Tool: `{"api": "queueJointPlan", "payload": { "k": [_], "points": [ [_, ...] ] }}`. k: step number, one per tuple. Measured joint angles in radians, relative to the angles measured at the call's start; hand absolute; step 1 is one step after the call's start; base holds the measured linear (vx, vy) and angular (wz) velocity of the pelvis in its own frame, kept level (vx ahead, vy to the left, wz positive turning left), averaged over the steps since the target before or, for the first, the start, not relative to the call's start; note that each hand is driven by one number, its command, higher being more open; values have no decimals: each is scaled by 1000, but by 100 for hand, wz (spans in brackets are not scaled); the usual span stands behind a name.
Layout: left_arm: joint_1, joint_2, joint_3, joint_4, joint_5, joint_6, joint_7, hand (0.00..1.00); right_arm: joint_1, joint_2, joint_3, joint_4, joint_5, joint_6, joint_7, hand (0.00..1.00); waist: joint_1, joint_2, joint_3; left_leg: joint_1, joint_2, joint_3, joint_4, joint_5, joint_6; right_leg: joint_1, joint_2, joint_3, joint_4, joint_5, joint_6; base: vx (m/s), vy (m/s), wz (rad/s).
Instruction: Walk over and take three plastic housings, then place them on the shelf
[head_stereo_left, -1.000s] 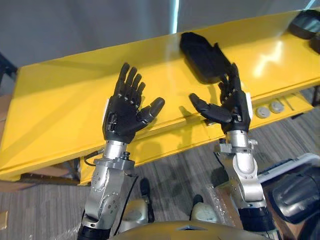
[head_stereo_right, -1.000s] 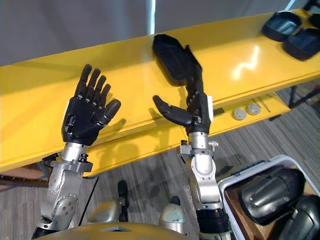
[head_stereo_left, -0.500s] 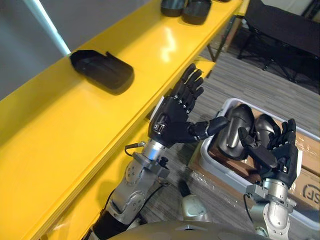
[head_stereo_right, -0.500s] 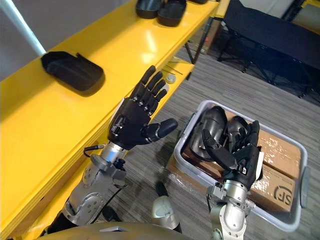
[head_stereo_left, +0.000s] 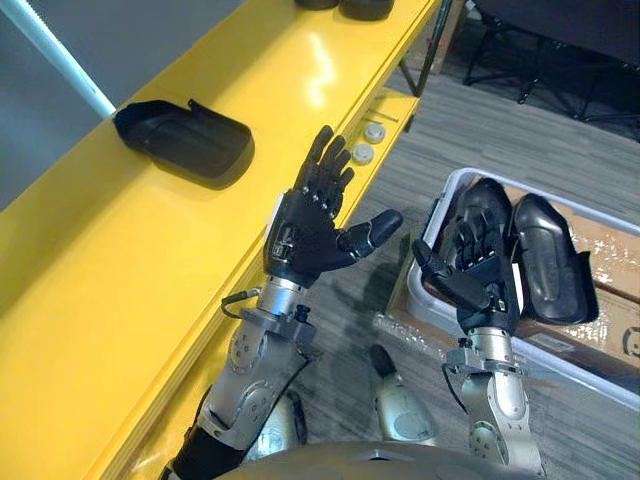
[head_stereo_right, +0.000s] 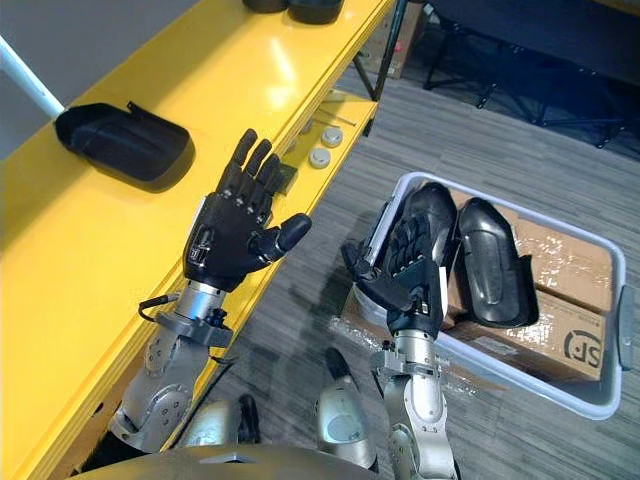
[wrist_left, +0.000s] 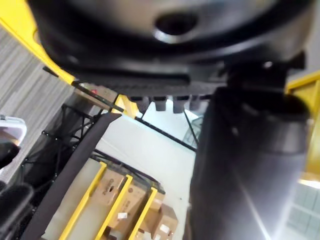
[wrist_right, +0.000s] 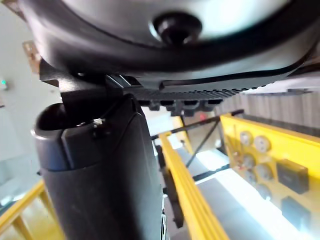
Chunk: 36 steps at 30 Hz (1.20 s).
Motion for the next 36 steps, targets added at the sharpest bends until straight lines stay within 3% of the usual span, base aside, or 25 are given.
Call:
{"api": "queueJointPlan", "payload": {
  "k": [3,4,5,6,7,8,9,10,12,14,16,17,18,19,20,21,22,23,24,25,28,29,31,34,36],
  "points": [
    [-1,0,-4,-2,-24,9,-45,100,4,21,16,-3,3,-63,-5,100,11,-19,45,20,10,49,69,-33,19,1,5,-29,41,17,25,-187,90,-57],
    [-3,1,1,-2,-37,15,-51,100,-16,27,35,-3,7,-80,-1,100,23,-29,55,23,34,94,82,-34,35,-2,6,-57,-1,79,33,-356,54,-101],
    [-6,-2,6,0,-38,22,-51,100,-42,28,58,-3,14,-89,2,100,34,-14,66,13,65,139,78,-23,46,-15,-2,-108,30,76,9,-441,65,-114],
    [-6,-4,15,1,-39,32,-48,100,-82,26,91,-2,17,-94,6,100,45,-23,65,10,74,171,55,4,50,-66,-21,-194,213,-17,-55,-386,53,-101],
    [-6,-3,27,4,-48,42,-46,100,-124,21,134,10,11,-97,9,100,56,-20,67,15,82,199,11,43,53,-93,-57,-246,362,-84,-87,-259,27,-74],
    [-6,-3,33,7,-56,45,-46,100,-145,19,158,22,7,-98,10,100,57,-16,69,15,87,203,-13,60,56,-95,-80,-264,416,-106,-104,-223,-56,-53],
    [-5,-3,41,18,-84,58,-49,100,-180,20,208,61,-6,-98,-3,100,68,-9,67,14,100,205,-59,98,43,-81,-134,-286,503,-132,-143,-217,-158,-35],
    [-3,-4,47,30,-96,59,-50,100,-196,25,247,90,-32,-96,-18,100,85,-9,66,14,114,204,-88,119,27,-61,-178,-292,543,-139,-155,-251,-265,-37],
    [20,-2,53,46,-125,62,-77,100,-204,41,310,134,-64,-56,-34,100,119,-15,62,10,154,191,-132,157,-24,8,-260,-300,535,-139,-155,-171,-303,-37],
    [58,1,72,51,-152,63,-108,100,-191,60,328,157,-95,-23,-69,100,124,-30,43,4,193,192,-150,195,-73,66,-304,-308,458,-137,-152,-129,-475,-43],
    [83,17,75,56,-181,74,-118,100,-173,59,327,158,-118,5,-84,100,125,-78,-13,-27,213,205,-153,243,-121,93,-343,-372,294,-97,-71,-87,-527,-55],
    [81,10,74,78,-187,80,-117,100,-178,44,315,160,-118,37,-78,100,123,-77,-32,-39,243,198,-160,280,-151,102,-324,-408,252,-192,58,-47,-546,-77],
    [81,-6,58,105,-199,87,-108,100,-187,4,299,160,-118,66,-66,100,105,-44,-45,-36,277,152,-214,317,-165,96,-279,-440,225,-242,92,-31,-525,-64],
    [78,-9,42,118,-203,102,-97,100,-182,-16,278,160,-120,79,-64,100,84,-29,-53,-34,287,135,-241,346,-153,97,-261,-451,221,-256,92,-12,-476,-23],
    [77,-25,1,136,-219,132,-86,100,-159,-53,224,161,-148,115,-66,100,52,-1,-63,-29,310,118,-273,418,-100,101,-227,-469,229,-257,87,4,-393,7],
    [86,-24,-36,137,-250,144,-95,100,-129,-69,181,165,-162,139,-63,100,40,-2,-61,-21,320,120,-265,467,-38,116,-212,-473,225,-254,82,-6,-362,-16],
    [104,-27,-72,137,-271,146,-125,100,-86,-90,134,163,-166,144,-55,100,43,-21,-59,-13,315,110,-237,461,-43,153,-205,-464,177,-251,67,-2,-275,-46],
    [110,-33,-82,136,-272,143,-142,100,-76,-106,114,162,-165,141,-48,100,51,-20,-61,-4,291,95,-231,421,-88,157,-204,-458,151,-244,51,-14,-154,-120],
    [112,-42,-95,130,-271,132,-168,100,-81,-142,79,162,-164,141,-37,100,65,5,-75,-5,227,85,-197,338,-118,136,-196,-440,92,-223,16,-16,-81,-113],
    [107,-42,-99,131,-270,131,-168,100,-83,-148,70,162,-164,141,-36,100,58,18,-80,-19,221,91,-190,302,-107,127,-186,-434,83,-215,11,-33,-3,-95],
    [95,-42,-99,136,-265,121,-159,100,-81,-147,64,162,-164,154,-44,100,48,21,-81,-21,157,56,-186,194,-103,92,-183,-405,83,-198,20,-40,40,-21],
    [95,-39,-96,136,-265,119,-159,100,-84,-139,70,162,-164,154,-53,100,51,12,-76,-19,139,52,-197,190,-118,86,-196,-397,84,-192,29,-50,85,-5],
    [99,-17,-79,139,-242,119,-157,100,-101,-113,101,162,-192,157,-113,100,74,-16,-60,-18,95,62,-211,199,-104,84,-236,-390,54,-156,44,-70,118,-3],
    [97,0,-45,140,-217,122,-152,100,-148,-69,112,170,-213,174,-167,100,105,-40,-45,-26,83,73,-207,204,-97,89,-247,-398,6,-100,44,-75,100,-11],
    [94,5,-10,141,-91,127,-121,100,-249,-64,60,230,-234,175,-231,100,113,-46,-41,-59,79,64,-195,209,-87,90,-248,-422,-44,-38,37,-97,90,6]
  ]
}}
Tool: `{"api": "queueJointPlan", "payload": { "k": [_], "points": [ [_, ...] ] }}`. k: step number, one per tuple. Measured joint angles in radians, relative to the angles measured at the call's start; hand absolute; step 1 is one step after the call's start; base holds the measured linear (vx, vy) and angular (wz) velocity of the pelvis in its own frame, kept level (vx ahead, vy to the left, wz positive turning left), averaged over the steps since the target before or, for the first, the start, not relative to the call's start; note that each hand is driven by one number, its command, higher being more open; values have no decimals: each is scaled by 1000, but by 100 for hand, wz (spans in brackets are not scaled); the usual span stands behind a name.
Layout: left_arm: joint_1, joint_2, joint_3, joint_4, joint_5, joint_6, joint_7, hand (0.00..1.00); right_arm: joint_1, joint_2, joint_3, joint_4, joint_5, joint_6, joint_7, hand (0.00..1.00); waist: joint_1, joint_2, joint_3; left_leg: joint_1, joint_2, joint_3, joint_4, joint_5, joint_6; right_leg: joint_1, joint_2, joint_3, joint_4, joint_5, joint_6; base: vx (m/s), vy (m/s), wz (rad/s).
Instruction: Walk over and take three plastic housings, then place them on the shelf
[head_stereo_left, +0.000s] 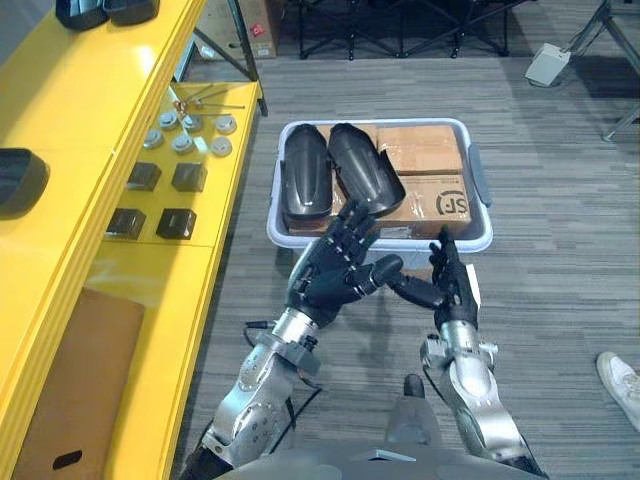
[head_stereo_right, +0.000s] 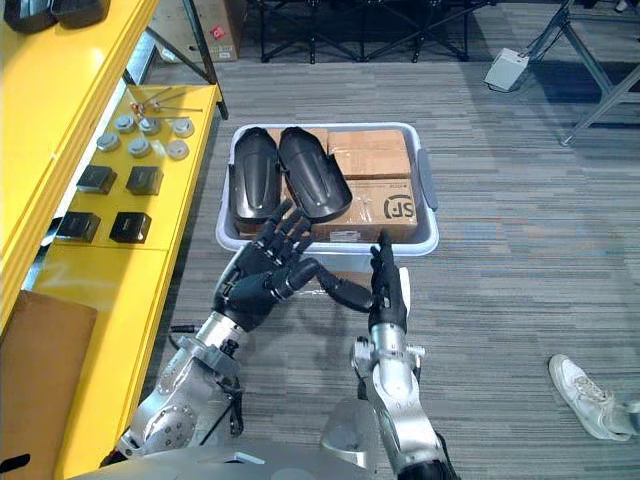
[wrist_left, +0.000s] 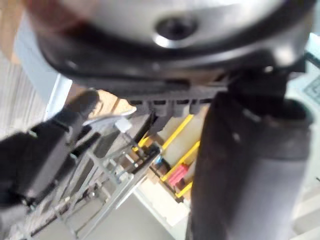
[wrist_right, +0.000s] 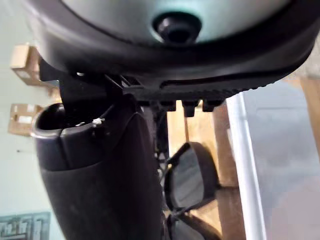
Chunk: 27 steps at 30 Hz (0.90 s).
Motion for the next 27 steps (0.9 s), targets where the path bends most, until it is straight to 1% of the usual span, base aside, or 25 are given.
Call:
{"api": "queueJointPlan", "payload": {
  "k": [1,2,3,4,5,6,7,8,9,10,13,15,16,18,19,20,21,22,23,25,27],
  "points": [
    [0,4,6,2,25,6,7,100,-26,0,-24,16,0,1,-14,100,6,-3,2,-4,-1,1,0,2,3,1,0,-4,-13,13,0,-94,64,5],
    [-7,17,12,23,72,19,23,100,-67,-2,-82,42,0,2,-46,100,21,-8,5,-14,-2,-1,1,4,6,5,0,-19,-34,30,-3,-85,28,6],
    [-15,33,21,61,116,29,35,100,-109,-8,-136,64,1,4,-82,100,30,-17,13,-23,-3,-9,3,8,3,11,0,-33,-49,31,-4,-84,8,12],
    [-15,39,32,83,135,40,41,100,-134,-11,-158,77,2,7,-100,100,30,-23,17,-29,-3,-15,2,8,-4,13,2,-42,-57,31,-5,-78,-34,15],
    [-15,42,56,146,167,56,53,100,-192,-38,-194,97,4,19,-141,100,39,-33,38,-34,-2,-27,-1,12,-4,15,9,-50,-68,30,-5,-92,-58,4],
    [-21,42,73,198,185,69,67,100,-233,-67,-216,106,6,22,-166,100,49,-35,60,-36,2,-37,-1,16,-11,14,17,-50,-73,30,-5,-126,-80,3],
    [-16,40,103,285,213,83,84,100,-298,-114,-255,114,8,24,-192,100,50,-32,82,-55,4,-66,-9,27,-16,-1,31,-55,-75,29,-6,-114,-68,0],
    [-11,41,116,316,218,84,88,100,-318,-128,-270,114,8,25,-202,100,49,-31,89,-59,5,-74,-19,35,-17,-8,36,-57,-75,27,-11,-73,-74,8],
    [6,47,137,370,219,86,102,100,-352,-159,-303,115,9,29,-216,100,50,-31,110,-58,10,-84,-34,56,-19,-12,44,-61,-75,29,-13,-26,-77,5],
    [25,46,162,417,230,82,116,100,-377,-187,-331,117,11,42,-218,100,55,-34,130,-59,18,-88,-41,64,-22,-14,53,-64,-74,32,-17,-7,-74,3],
    [36,45,196,521,265,72,132,100,-422,-250,-353,158,22,62,-204,100,74,-41,153,-61,22,-90,-53,74,-21,-23,58,-65,-73,35,-20,4,-32,-1],
    [37,45,227,593,282,31,135,100,-491,-292,-340,222,47,96,-177,100,81,-47,168,-66,22,-89,-51,74,-21,-28,58,-64,-71,36,-21,0,0,0],
    [25,41,247,623,282,-9,135,100,-560,-329,-328,291,48,113,-160,100,94,-46,181,-78,22,-91,-49,74,-21,-43,58,-64,-62,36,-21,0,0,0],
    [6,32,261,649,282,-45,135,100,-636,-382,-303,366,48,136,-144,100,105,-36,192,-100,21,-98,-41,74,-21,-59,58,-67,-56,36,-21,-34,7,7],
    [1,22,277,674,279,-71,135,100,-716,-419,-274,436,47,159,-129,100,111,-25,200,-120,21,-107,-33,75,-20,-74,58,-73,-51,36,-21,-29,5,13],
    [-1,19,279,684,275,-79,136,100,-740,-434,-264,455,47,169,-125,100,114,-20,207,-122,20,-111,-33,77,-20,-74,58,-77,-49,36,-21,-16,1,19],
    [-7,13,283,691,273,-85,135,100,-787,-465,-243,498,47,179,-120,100,122,-7,215,-131,18,-121,-32,79,-20,-77,57,-87,-46,36,-21,-8,-2,15],
    [-15,9,282,700,273,-92,135,100,-808,-483,-233,519,47,182,-120,100,129,-1,218,-136,17,-124,-32,81,-19,-82,57,-90,-42,36,-21,-13,-3,17],
    [-25,0,283,715,273,-99,135,100,-856,-517,-207,559,47,196,-118,100,136,11,228,-147,15,-131,-33,86,-20,-89,56,-97,-38,36,-21,-18,-3,17],
    [-30,-6,283,725,274,-119,132,100,-940,-551,-166,613,47,220,-117,100,142,23,239,-170,12,-144,-38,97,-19,-107,55,-108,-33,36,-21,-15,-5,17],
    [-57,-9,281,754,276,-123,127,100,-996,-603,-122,659,47,240,-106,100,157,42,256,-171,4,-153,-58,111,-18,-115,49,-119,-23,36,-21,-17,-6,15]
  ]
}}
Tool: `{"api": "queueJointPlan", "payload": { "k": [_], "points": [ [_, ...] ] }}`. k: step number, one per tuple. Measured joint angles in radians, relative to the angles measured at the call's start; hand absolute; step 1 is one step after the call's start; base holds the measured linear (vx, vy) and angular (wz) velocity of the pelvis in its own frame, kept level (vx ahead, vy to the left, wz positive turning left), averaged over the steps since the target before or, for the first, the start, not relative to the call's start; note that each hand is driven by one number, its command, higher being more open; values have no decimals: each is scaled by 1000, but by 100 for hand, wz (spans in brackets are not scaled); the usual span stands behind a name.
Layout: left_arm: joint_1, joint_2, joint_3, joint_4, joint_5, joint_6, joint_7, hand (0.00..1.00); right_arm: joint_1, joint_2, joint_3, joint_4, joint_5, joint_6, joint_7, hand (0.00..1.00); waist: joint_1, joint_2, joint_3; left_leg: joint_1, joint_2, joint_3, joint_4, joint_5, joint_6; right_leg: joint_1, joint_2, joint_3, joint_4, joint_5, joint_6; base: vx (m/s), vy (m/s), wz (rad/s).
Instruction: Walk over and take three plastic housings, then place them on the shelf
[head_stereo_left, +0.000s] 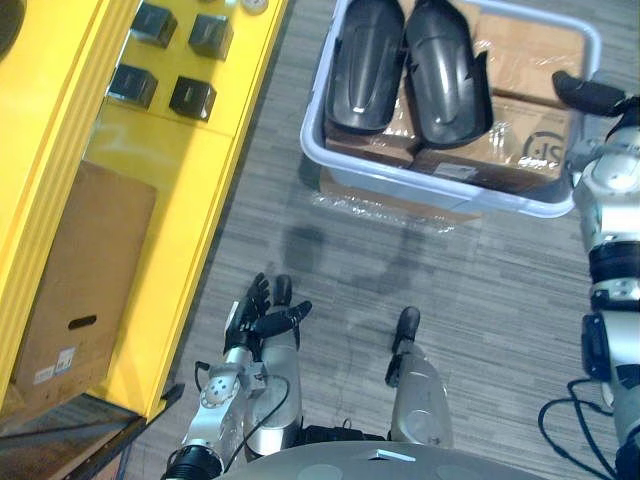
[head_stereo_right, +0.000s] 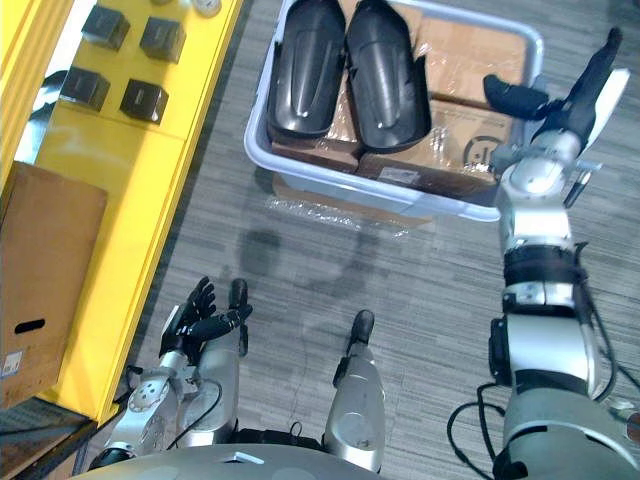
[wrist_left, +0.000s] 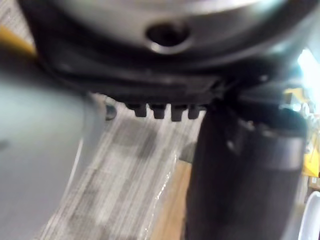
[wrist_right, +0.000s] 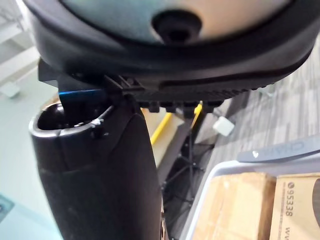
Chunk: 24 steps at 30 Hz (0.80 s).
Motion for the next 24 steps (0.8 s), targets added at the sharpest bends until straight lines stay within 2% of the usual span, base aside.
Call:
{"api": "queueJointPlan", "payload": {
  "k": [4,6,13,19,24],
  "points": [
    [-9,3,7,75,-13,8,-5,100,-88,-36,66,82,0,35,50,100,1,13,7,-22,-11,-15,-31,24,1,-29,-9,-14,4,1,2,-4,-10,13],
    [-21,-2,10,105,-47,11,-4,100,-126,-76,111,137,1,55,76,100,9,42,21,-32,-17,-25,-33,28,3,-33,-14,-24,7,2,4,-11,-5,14],
    [-42,-12,-8,135,-122,5,-36,100,-201,-131,200,217,1,87,143,100,34,81,31,-73,-23,-40,-48,51,2,-77,-18,-40,19,4,7,-6,-9,6],
    [-50,-26,-18,147,-153,-2,-45,100,-252,-158,264,244,-7,88,218,100,49,115,33,-118,-25,-70,-49,65,-1,-111,-17,-67,35,2,7,-18,-10,9],
    [-58,-28,-31,147,-160,-16,-44,100,-256,-174,312,277,-9,97,261,100,72,116,32,-126,-30,-84,-49,70,0,-113,-20,-79,43,-2,5,-4,-3,8]
  ]
}}
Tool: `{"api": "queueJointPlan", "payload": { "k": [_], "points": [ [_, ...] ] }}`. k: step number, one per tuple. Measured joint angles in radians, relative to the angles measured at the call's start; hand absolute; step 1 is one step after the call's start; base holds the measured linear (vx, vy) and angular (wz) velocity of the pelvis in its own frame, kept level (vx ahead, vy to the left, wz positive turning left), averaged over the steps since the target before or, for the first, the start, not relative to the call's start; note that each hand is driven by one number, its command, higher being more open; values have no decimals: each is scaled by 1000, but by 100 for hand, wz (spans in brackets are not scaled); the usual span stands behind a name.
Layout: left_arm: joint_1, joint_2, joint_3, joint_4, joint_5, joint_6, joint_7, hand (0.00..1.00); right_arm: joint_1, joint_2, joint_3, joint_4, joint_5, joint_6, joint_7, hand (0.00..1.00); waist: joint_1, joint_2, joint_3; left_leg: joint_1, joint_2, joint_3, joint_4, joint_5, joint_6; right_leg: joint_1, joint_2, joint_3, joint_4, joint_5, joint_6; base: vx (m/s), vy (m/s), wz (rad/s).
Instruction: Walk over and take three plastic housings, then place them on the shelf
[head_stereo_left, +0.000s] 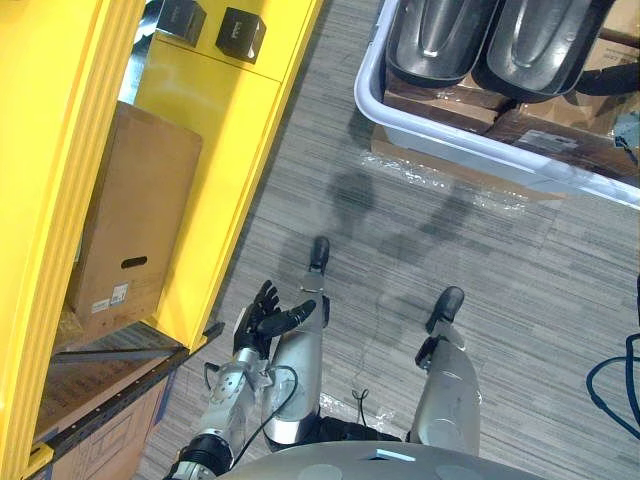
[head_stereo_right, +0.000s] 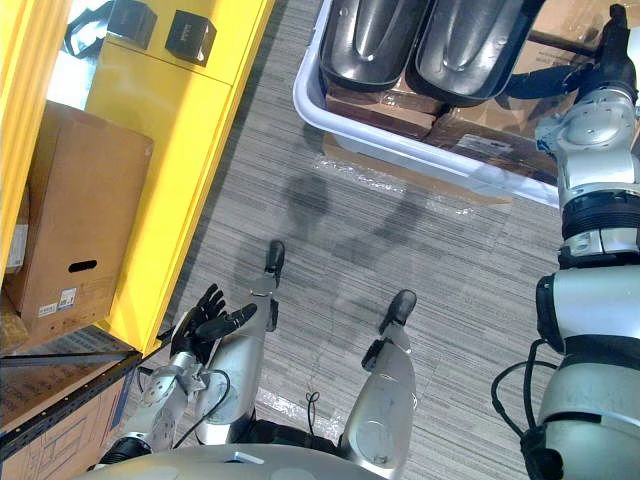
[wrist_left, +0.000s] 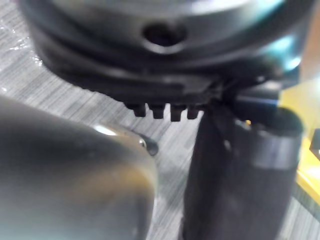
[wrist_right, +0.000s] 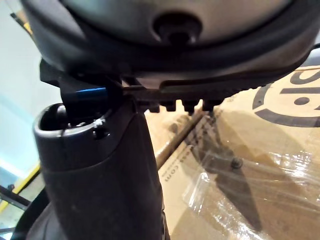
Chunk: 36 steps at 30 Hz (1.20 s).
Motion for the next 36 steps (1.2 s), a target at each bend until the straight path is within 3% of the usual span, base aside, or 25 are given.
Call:
{"api": "queueJointPlan", "payload": {
  "k": [10,17,23,27,36],
  "points": [
    [-1,-1,-9,3,-29,-8,0,100,-5,-31,24,11,-34,28,27,100,6,1,0,-8,-9,-17,-15,21,-1,-14,-8,-14,28,-14,-3,-4,2,5],
    [3,-1,-18,5,-28,-16,2,100,-10,-34,38,10,-34,23,-18,100,6,1,0,41,-7,-9,-40,32,-1,19,-9,-10,27,-14,-3,1,-2,-1],
    [19,0,-7,10,-25,0,0,100,-69,-34,-4,-142,-33,-64,-164,100,-21,-3,2,128,8,28,-132,70,-7,41,-4,14,27,-16,-8,-5,-30,-13],
    [19,0,1,10,-4,15,-5,100,-89,-34,-4,-219,-38,-95,-190,100,-27,-10,4,199,19,45,-200,95,-11,71,3,19,27,-21,-15,14,-49,-10],
    [19,0,17,22,15,22,-20,100,-96,16,-12,-214,-37,-93,-154,100,-28,-25,11,270,25,40,-299,151,-16,80,0,10,78,-53,-16,-4,-34,3]
  ]
}}
